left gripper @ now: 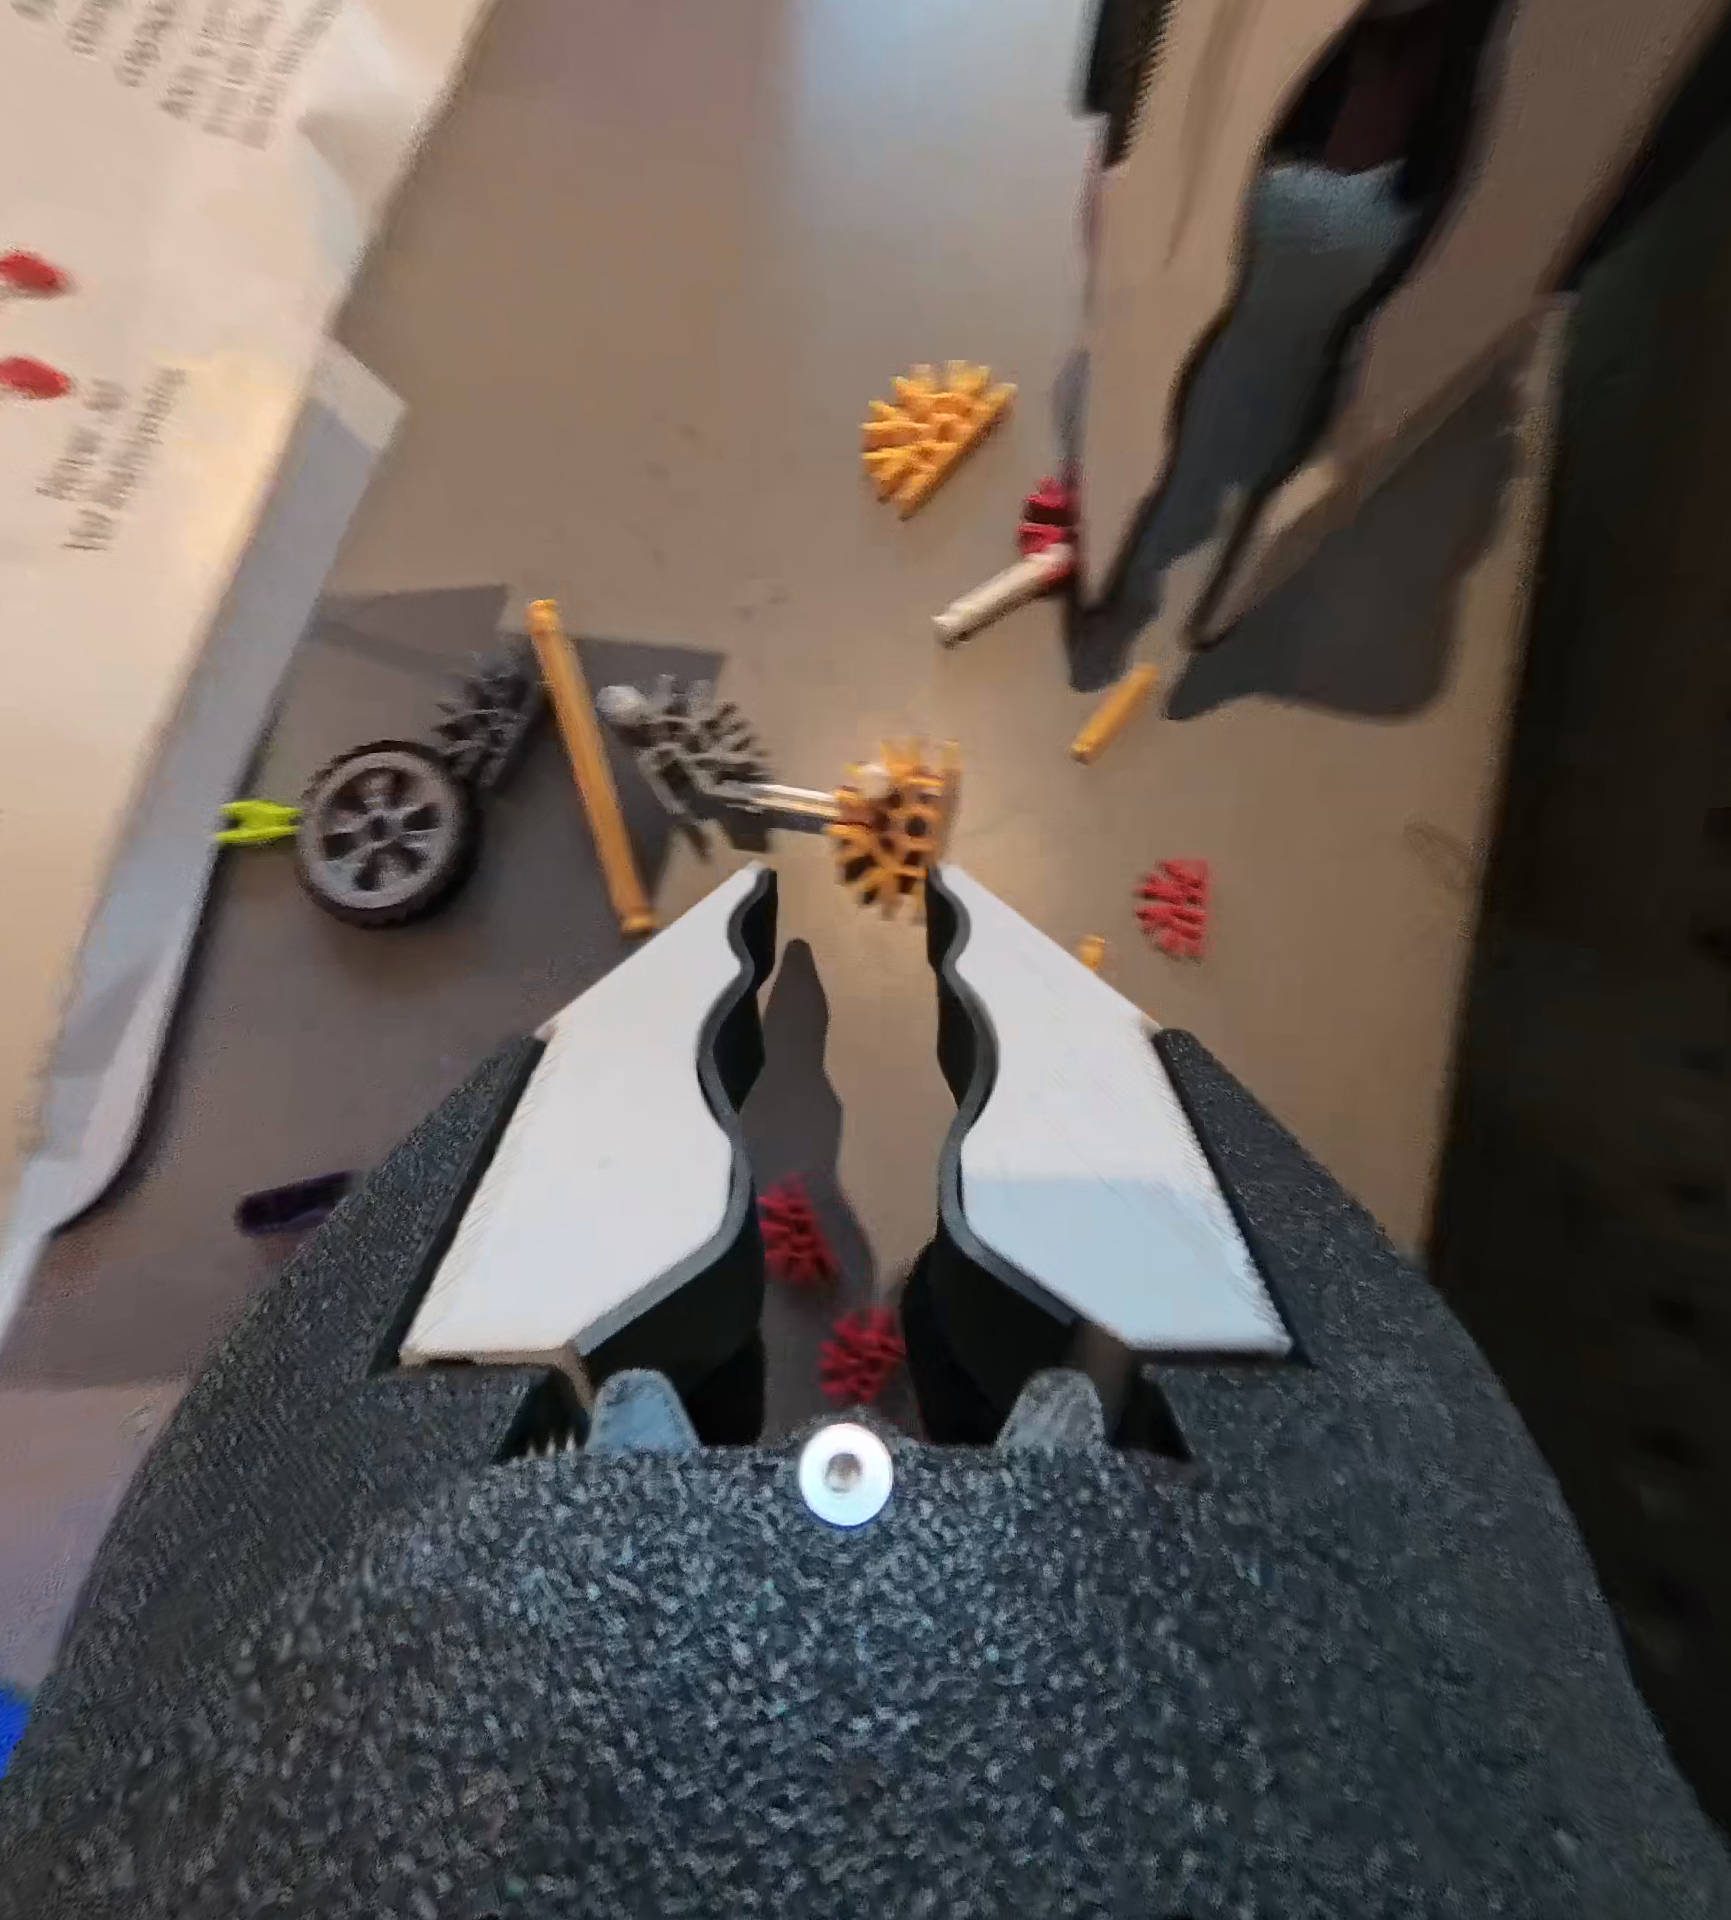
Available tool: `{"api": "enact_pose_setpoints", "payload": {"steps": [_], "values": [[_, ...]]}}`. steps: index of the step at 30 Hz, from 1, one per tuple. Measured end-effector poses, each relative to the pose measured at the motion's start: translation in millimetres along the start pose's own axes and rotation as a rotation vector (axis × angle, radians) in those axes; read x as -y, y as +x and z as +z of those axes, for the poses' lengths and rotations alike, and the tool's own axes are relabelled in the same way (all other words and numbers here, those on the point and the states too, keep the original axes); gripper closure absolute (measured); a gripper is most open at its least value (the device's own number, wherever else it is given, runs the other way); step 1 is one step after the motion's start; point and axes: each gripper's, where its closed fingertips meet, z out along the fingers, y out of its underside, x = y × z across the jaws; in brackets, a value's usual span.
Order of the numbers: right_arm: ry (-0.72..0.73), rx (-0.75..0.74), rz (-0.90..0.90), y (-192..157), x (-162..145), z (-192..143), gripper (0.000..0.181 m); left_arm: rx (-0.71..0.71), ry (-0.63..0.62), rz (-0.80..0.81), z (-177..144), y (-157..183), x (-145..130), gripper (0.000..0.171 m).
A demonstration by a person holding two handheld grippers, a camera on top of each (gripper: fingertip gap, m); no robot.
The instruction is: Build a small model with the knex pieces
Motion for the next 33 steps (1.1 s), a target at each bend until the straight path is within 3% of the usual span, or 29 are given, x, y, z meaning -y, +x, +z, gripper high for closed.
{"api": "enact_pose_setpoints", "payload": {"steps": [4,8,22,33], "values": [[-0.036,0.005,-0.019,-4,-1,10,0.17,-0.158,-0.011,0.063,-4,42,-7,0.146],[-0.036,0.002,-0.019,-5,0,13,0.17,-0.223,-0.072,0.138,6,69,-11,0.145],[-0.058,0.009,0.005,-4,-8,17,0.18,-0.2,-0.078,0.168,17,74,-13,0.159],[0.073,0.035,-0.003,-14,-7,-25,0.18,-0.117,0.028,0.201,15,75,1,0.159]]}}
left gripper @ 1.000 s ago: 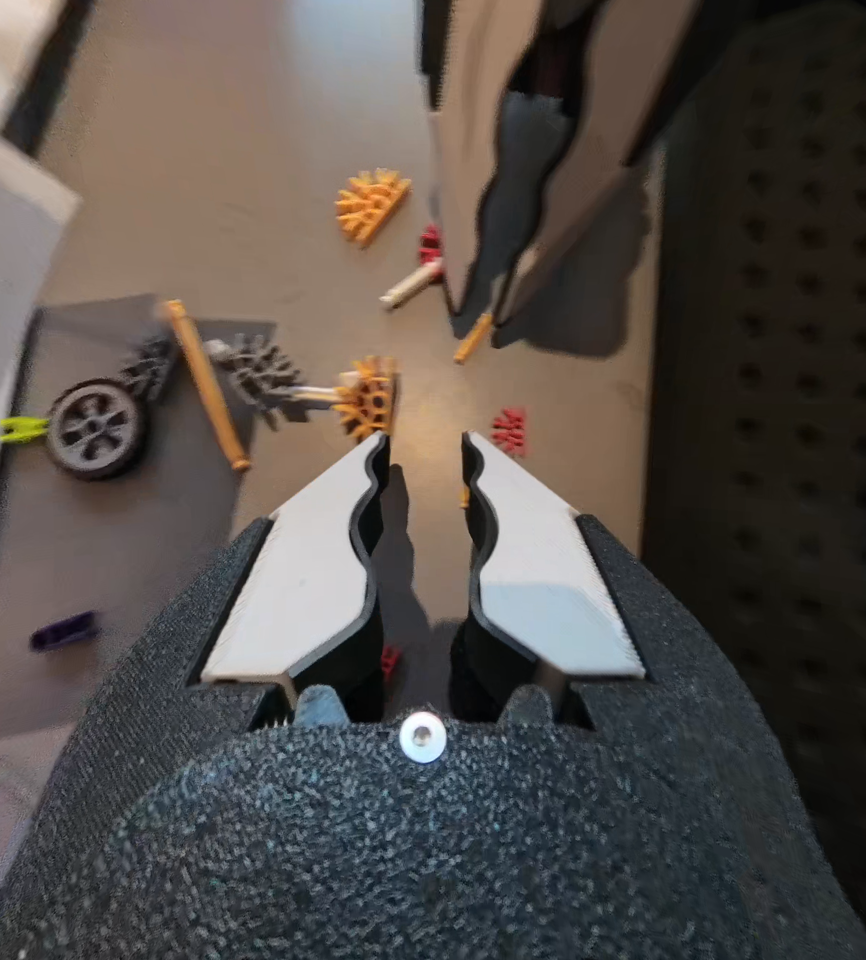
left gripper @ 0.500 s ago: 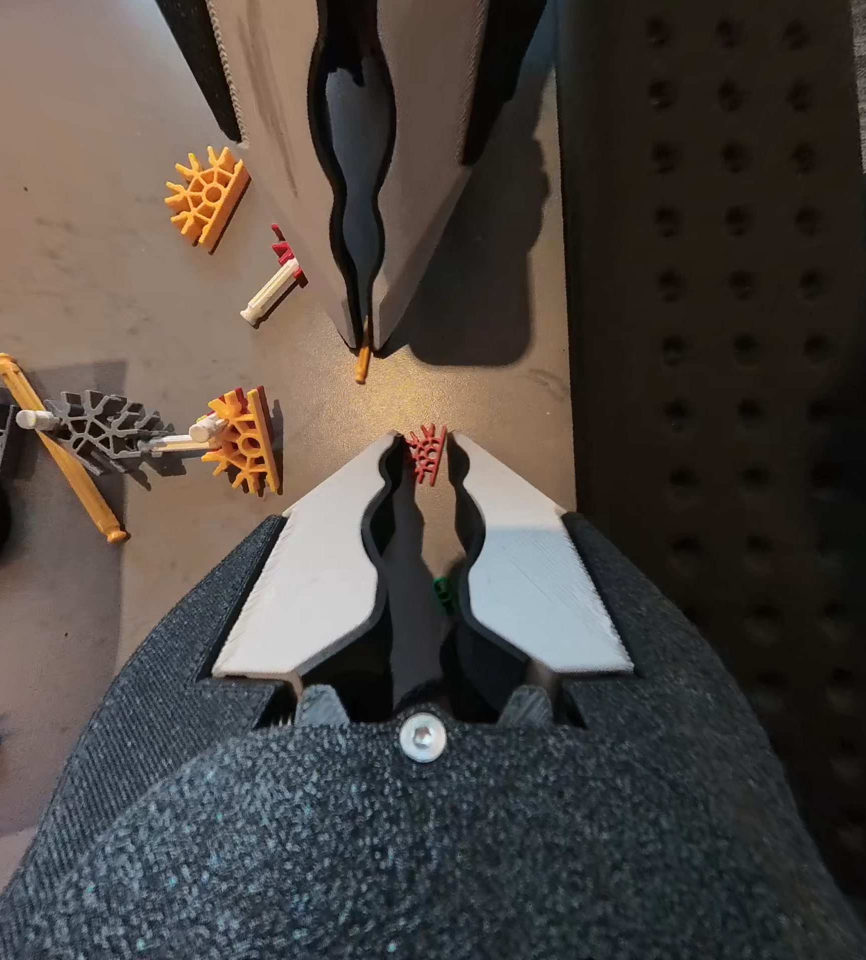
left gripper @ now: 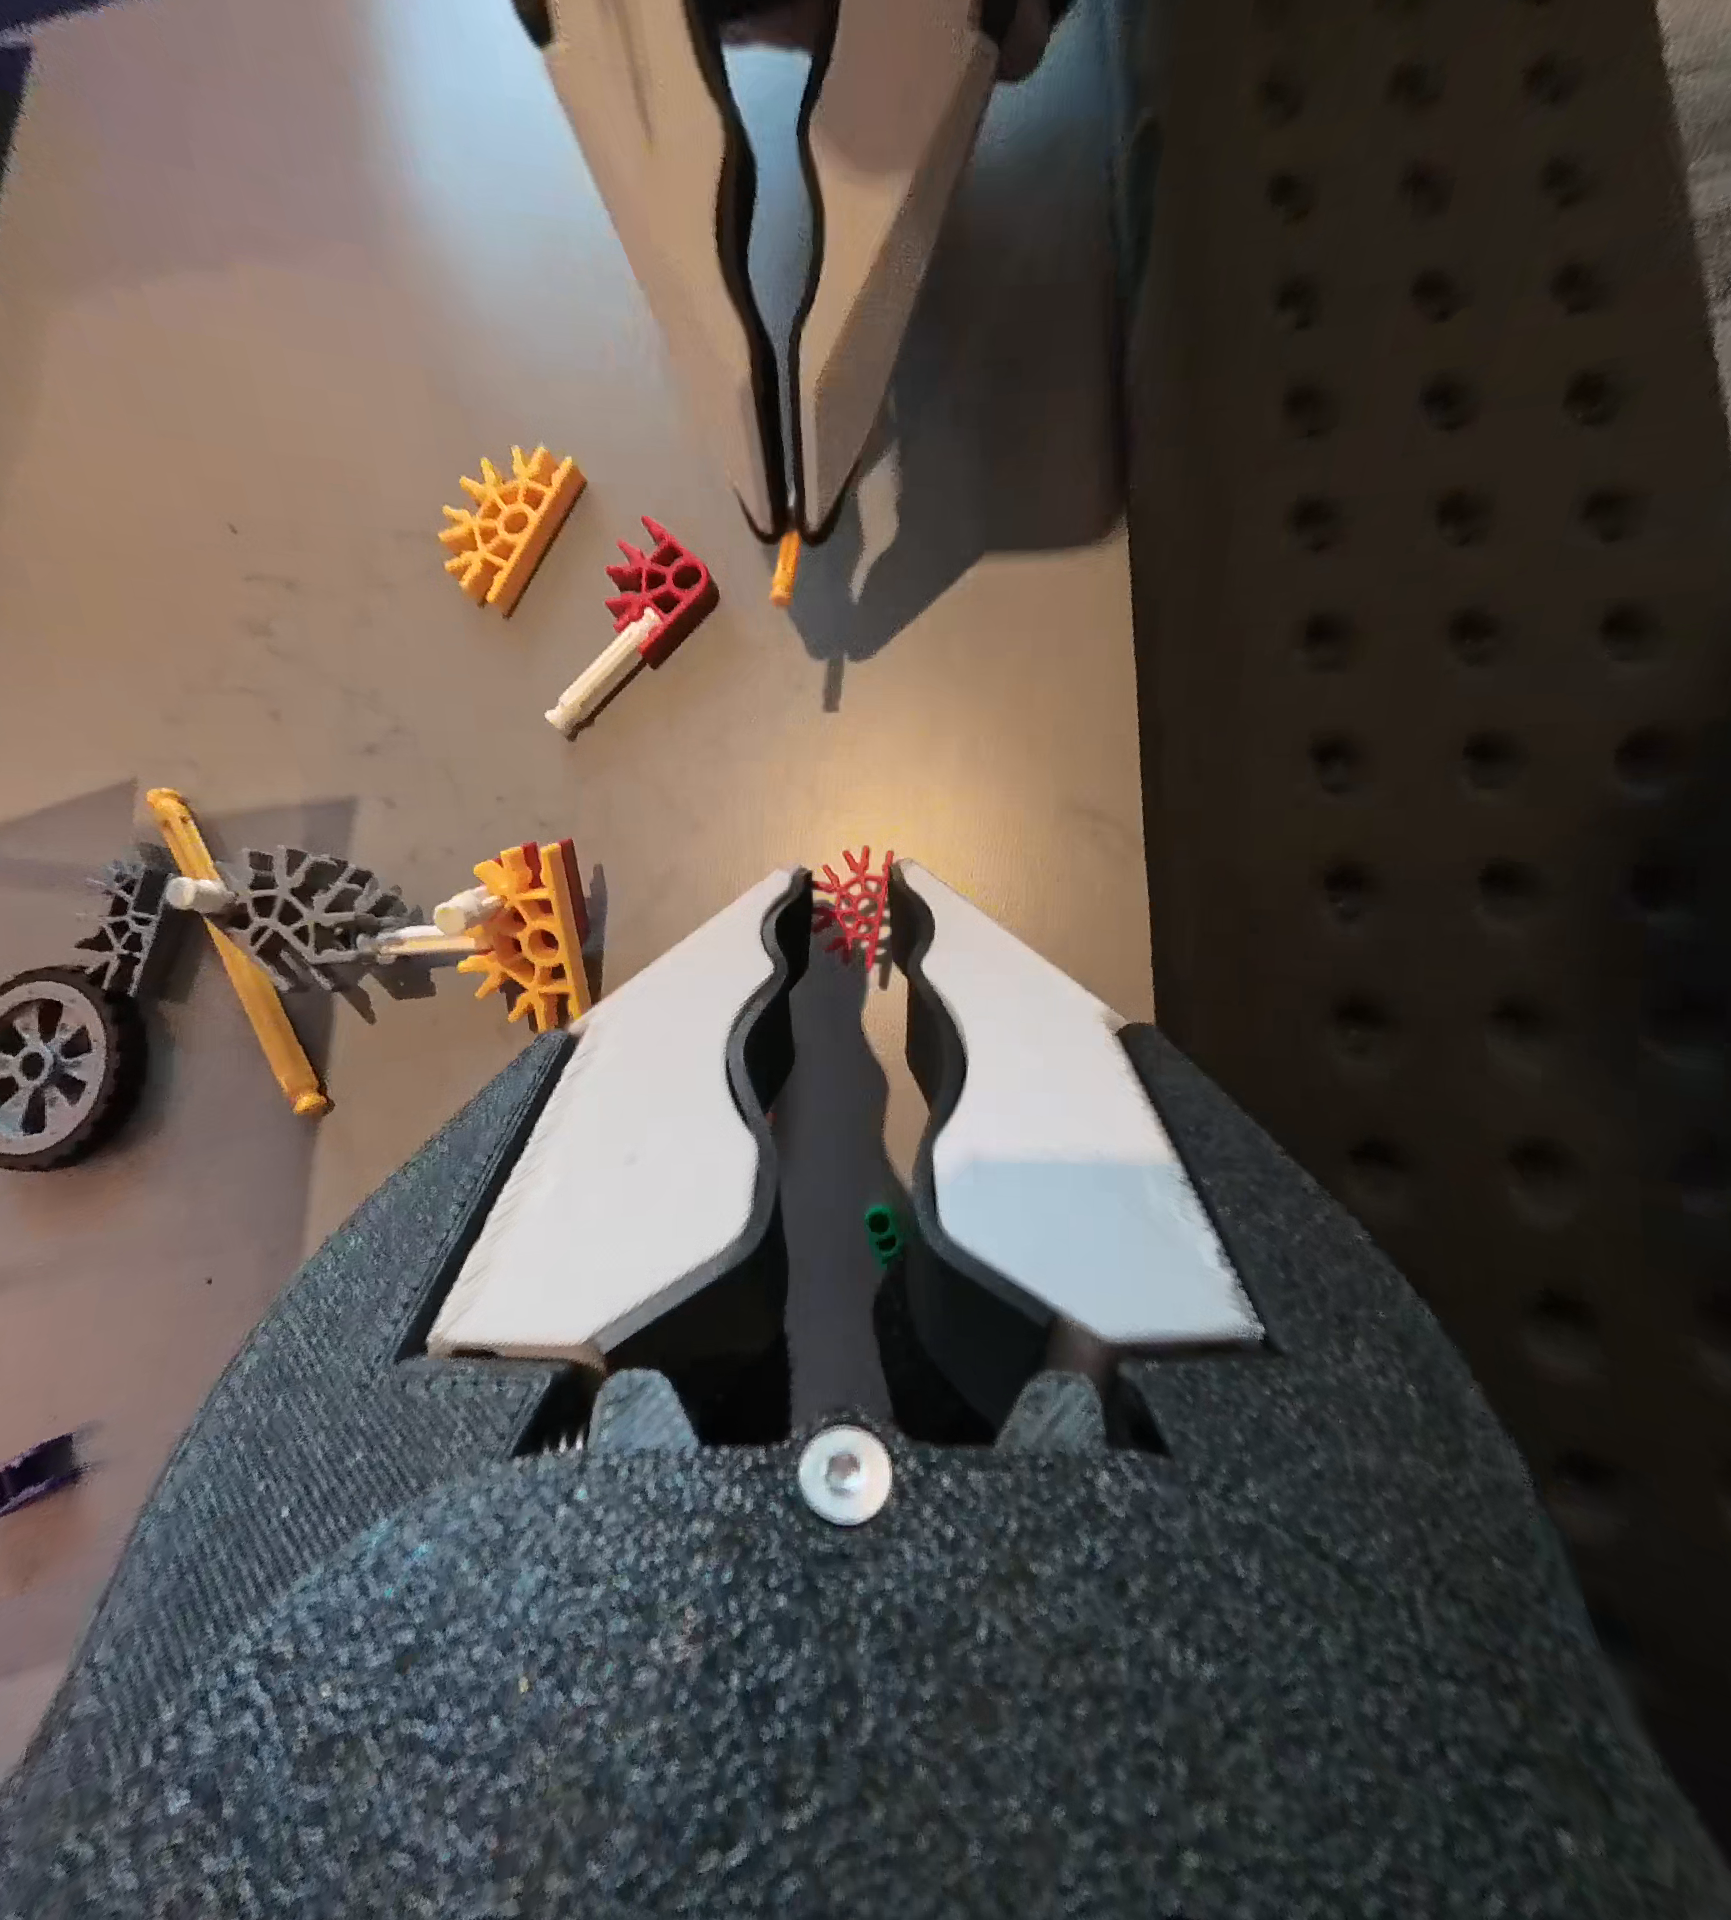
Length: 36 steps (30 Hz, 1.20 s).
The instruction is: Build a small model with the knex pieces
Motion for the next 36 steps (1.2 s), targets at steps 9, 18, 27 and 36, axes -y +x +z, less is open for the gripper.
{"api": "enact_pose_setpoints", "payload": {"steps": [9,18,27,36], "values": [[0.084,0.006,-0.037,-12,13,-4,0.18,-0.027,0.141,-0.017,0,12,24,0.159],[0.065,0.029,-0.034,-19,9,0,0.18,-0.062,0.19,-0.066,4,19,30,0.159],[0.087,0.043,-0.037,-23,14,3,0.18,-0.042,0.24,-0.072,0,16,37,0.159],[0.114,0.048,-0.026,-22,17,1,0.18,-0.027,0.277,-0.086,-4,11,41,0.159]]}}
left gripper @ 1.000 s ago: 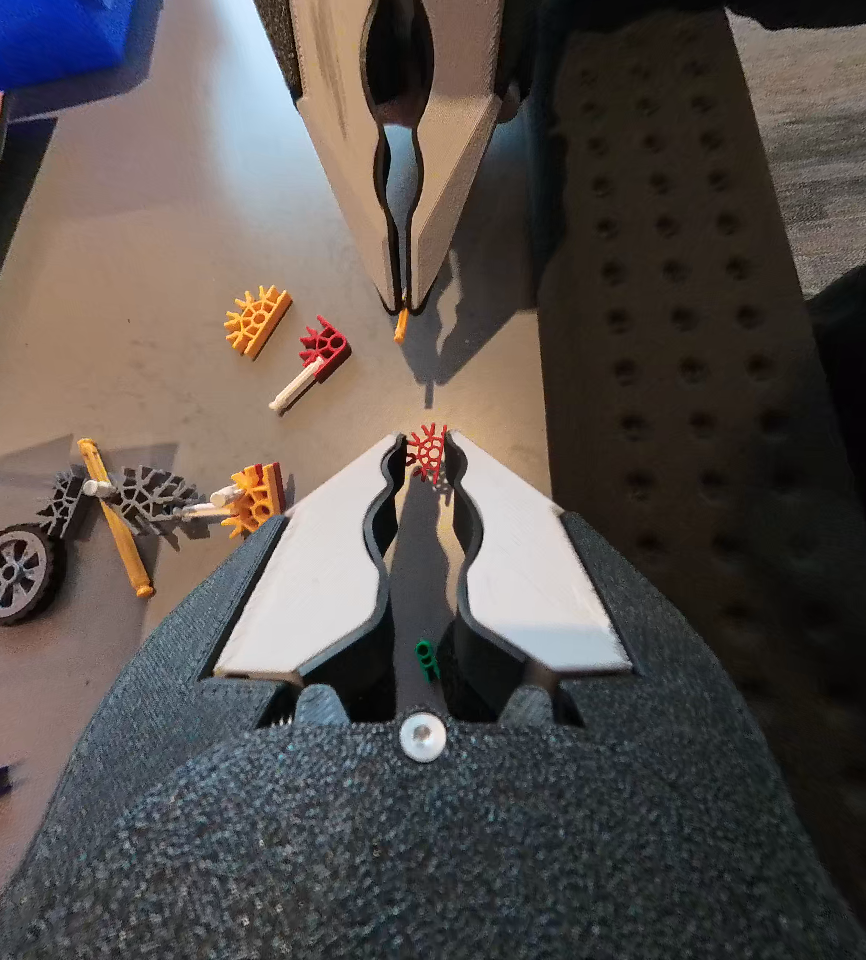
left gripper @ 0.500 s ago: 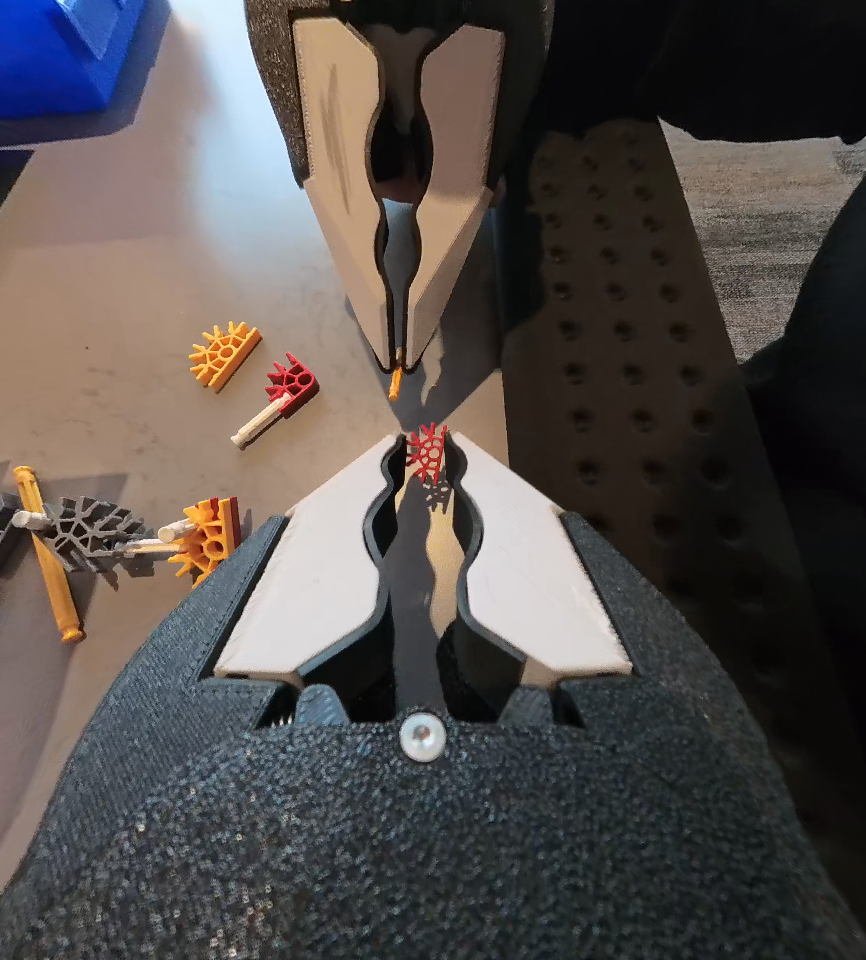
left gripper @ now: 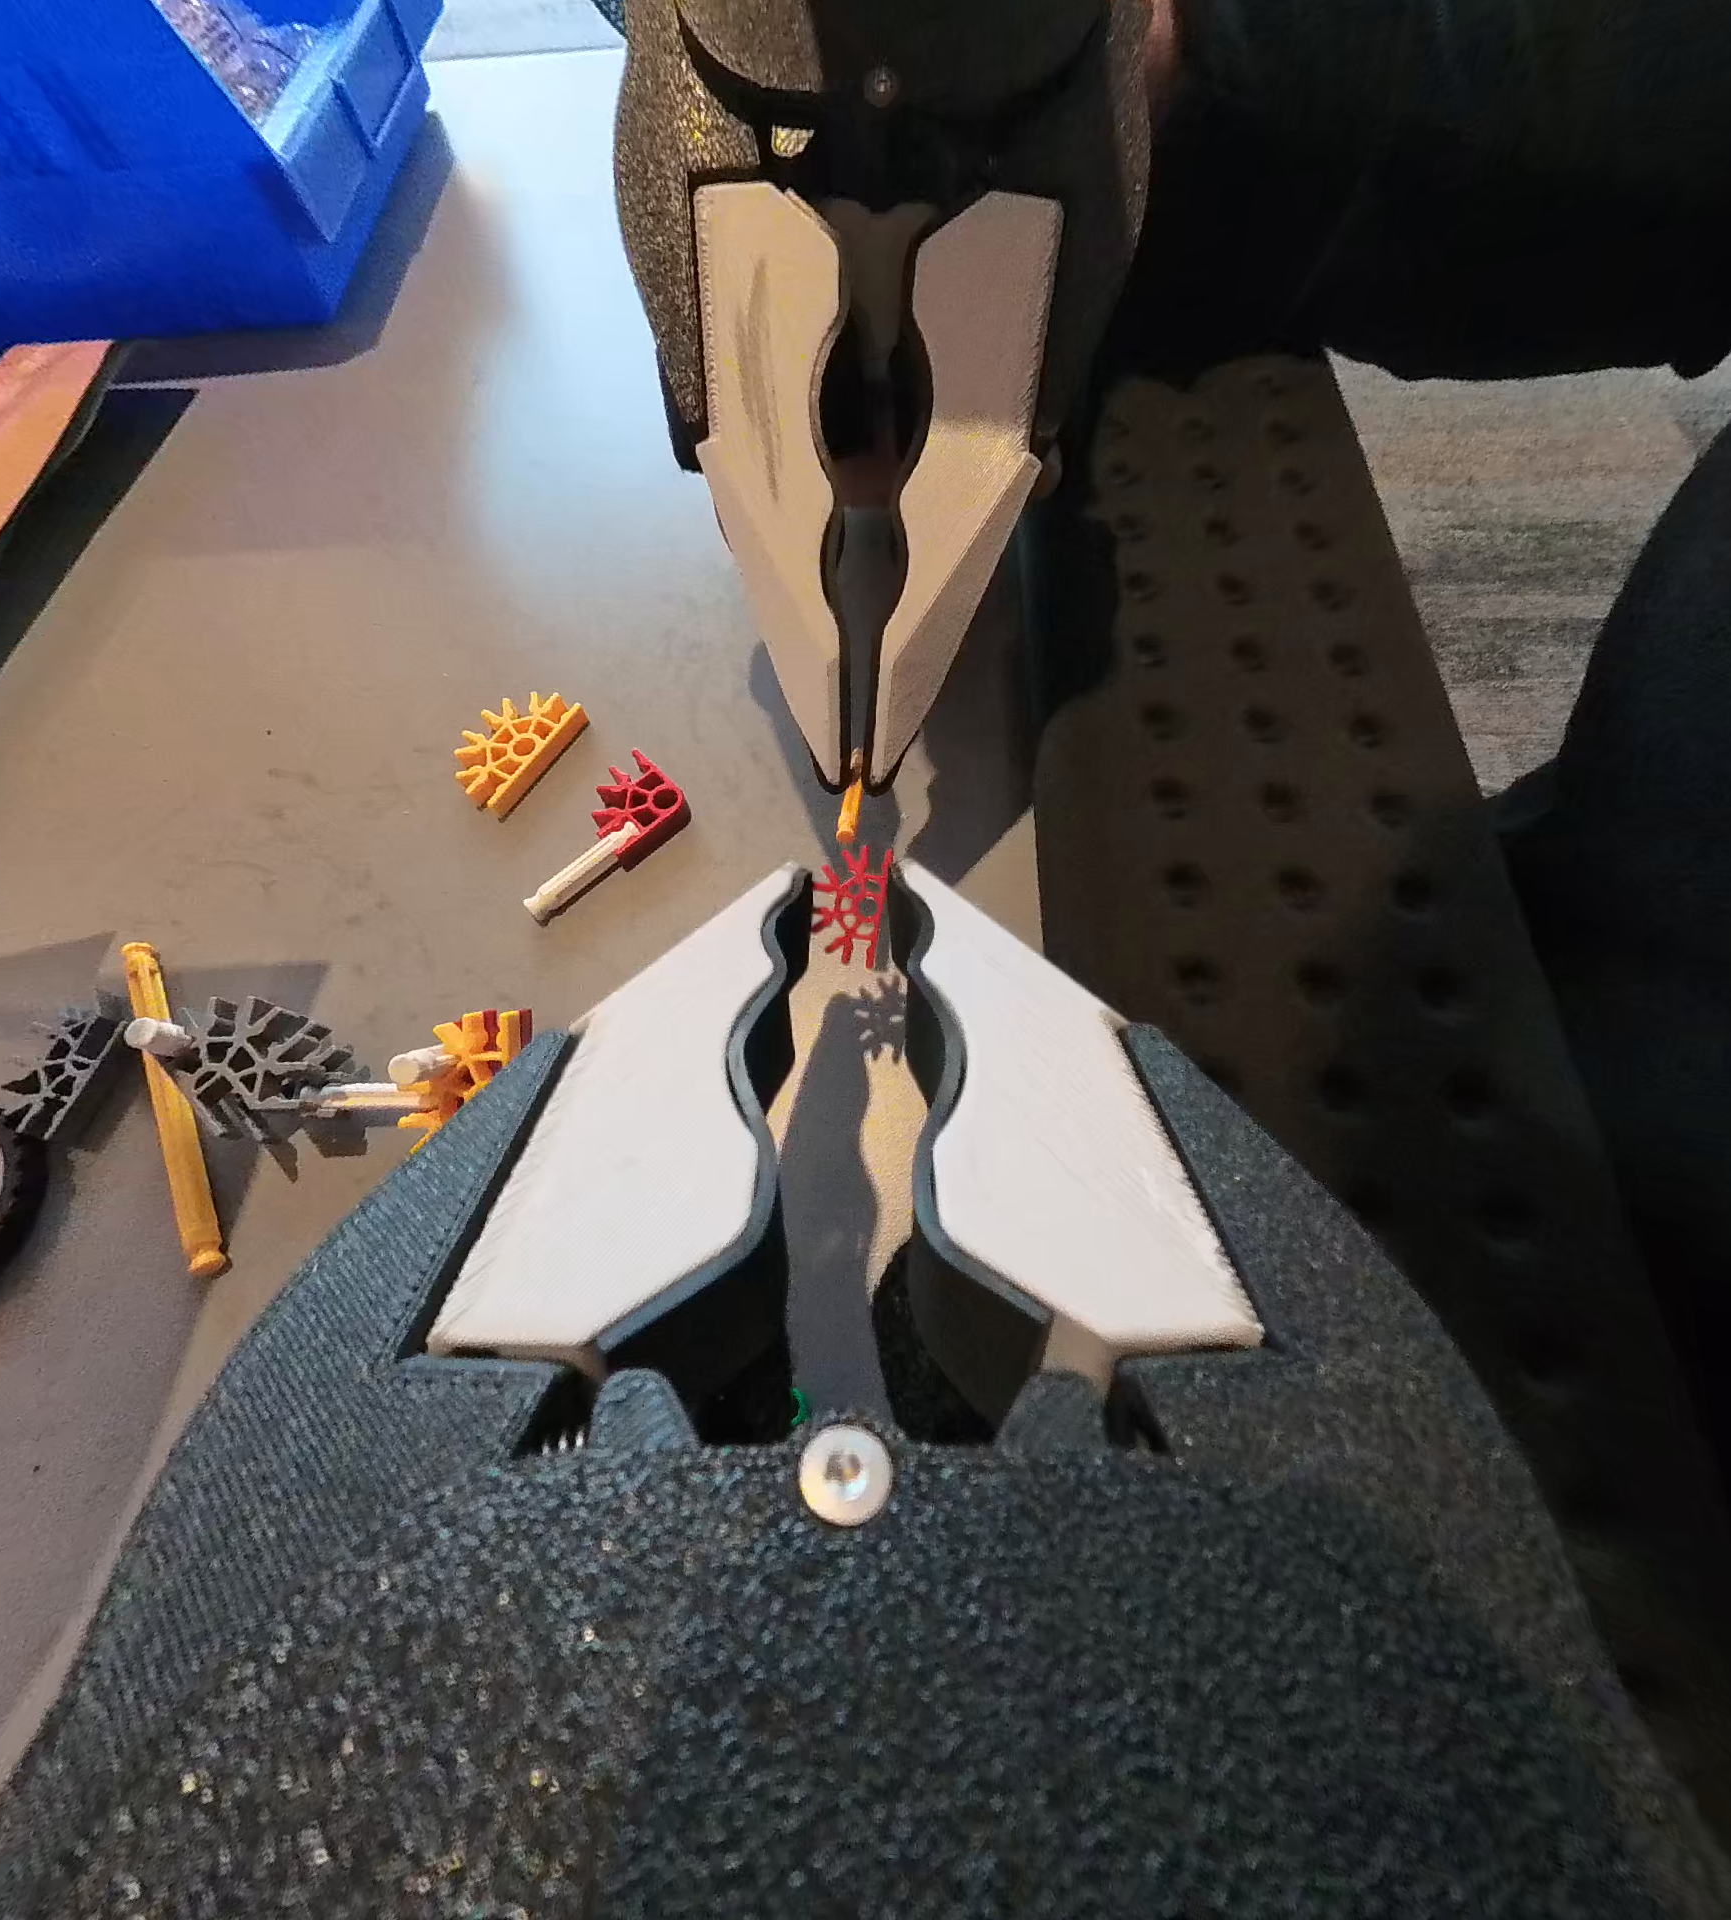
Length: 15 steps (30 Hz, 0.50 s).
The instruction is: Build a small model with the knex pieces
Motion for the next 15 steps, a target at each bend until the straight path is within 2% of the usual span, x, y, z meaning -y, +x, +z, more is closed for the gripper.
{"api": "enact_pose_setpoints", "payload": {"steps": [15], "values": [[-0.072,0.015,-0.021,-4,-11,8,0.18,0.03,-0.078,0.06,6,0,-10,0.159]]}}
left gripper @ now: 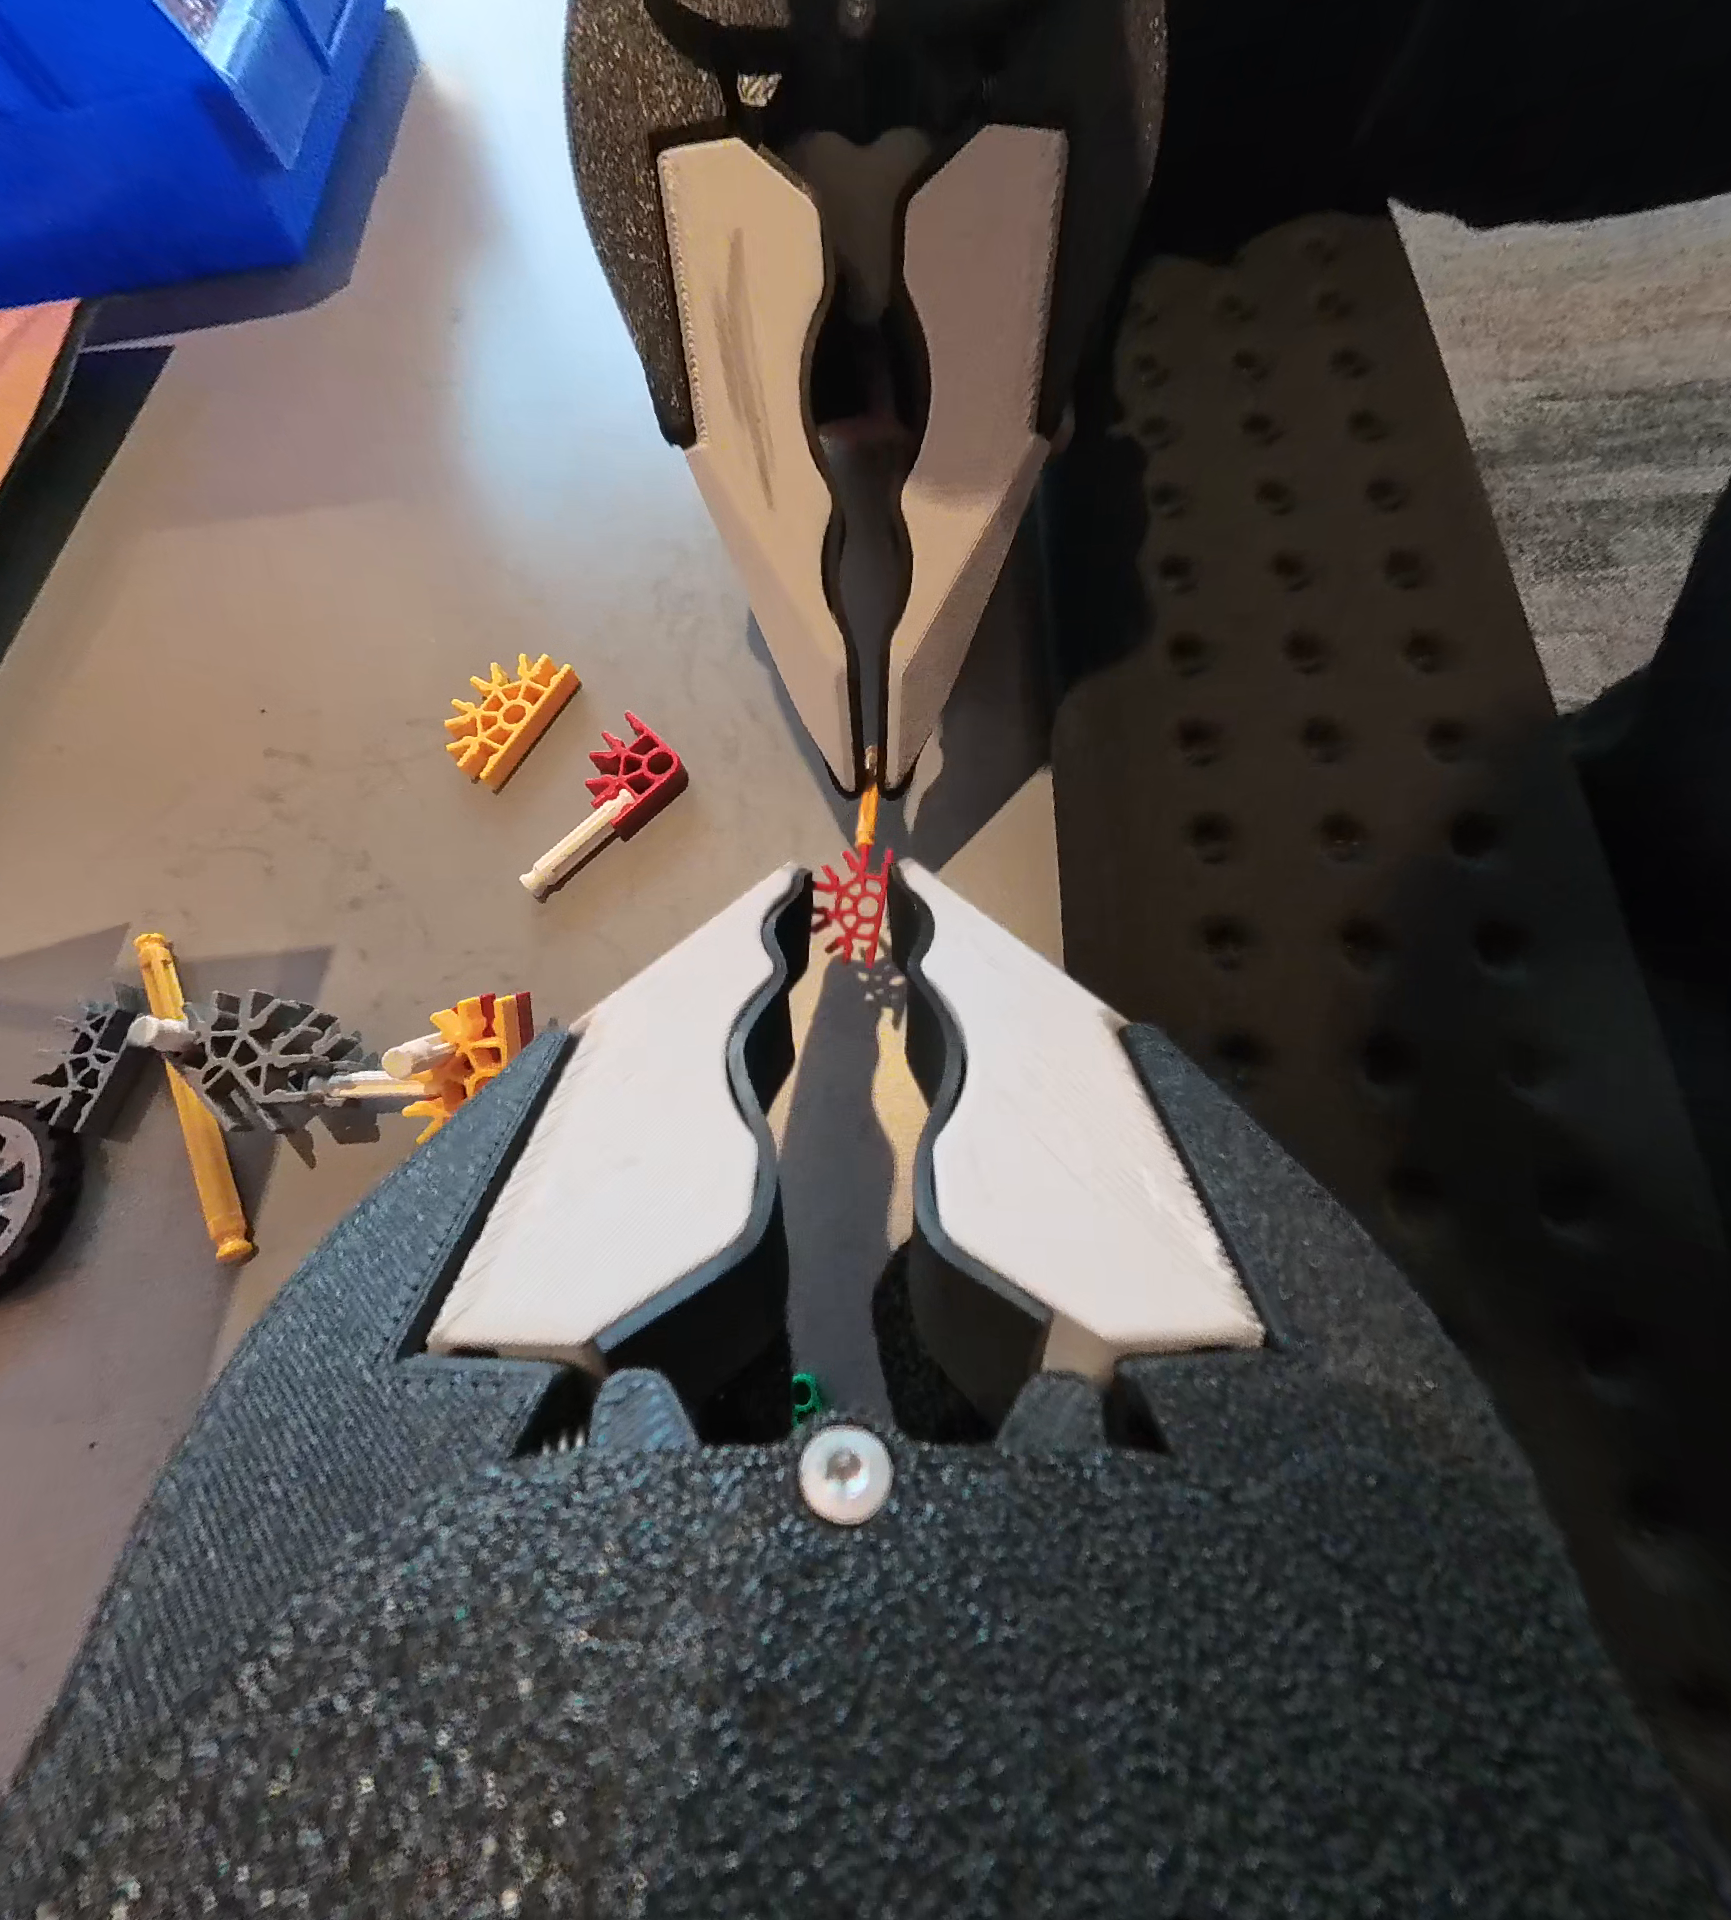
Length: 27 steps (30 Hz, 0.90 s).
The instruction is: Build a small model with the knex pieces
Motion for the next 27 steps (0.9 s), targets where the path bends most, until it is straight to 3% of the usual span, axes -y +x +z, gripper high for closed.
{"api": "enact_pose_setpoints", "payload": {"steps": [8,27], "values": [[-0.01,0.001,-0.002,-0.1,-1.4,0.7,0.18,0.0,-0.054,0.022,6.1,2.0,-7.3,0.159],[-0.005,0.002,-0.005,-1.2,0.6,5.4,0.18,-0.006,0.002,-0.003,3.5,-0.2,1.3,0.159]]}}
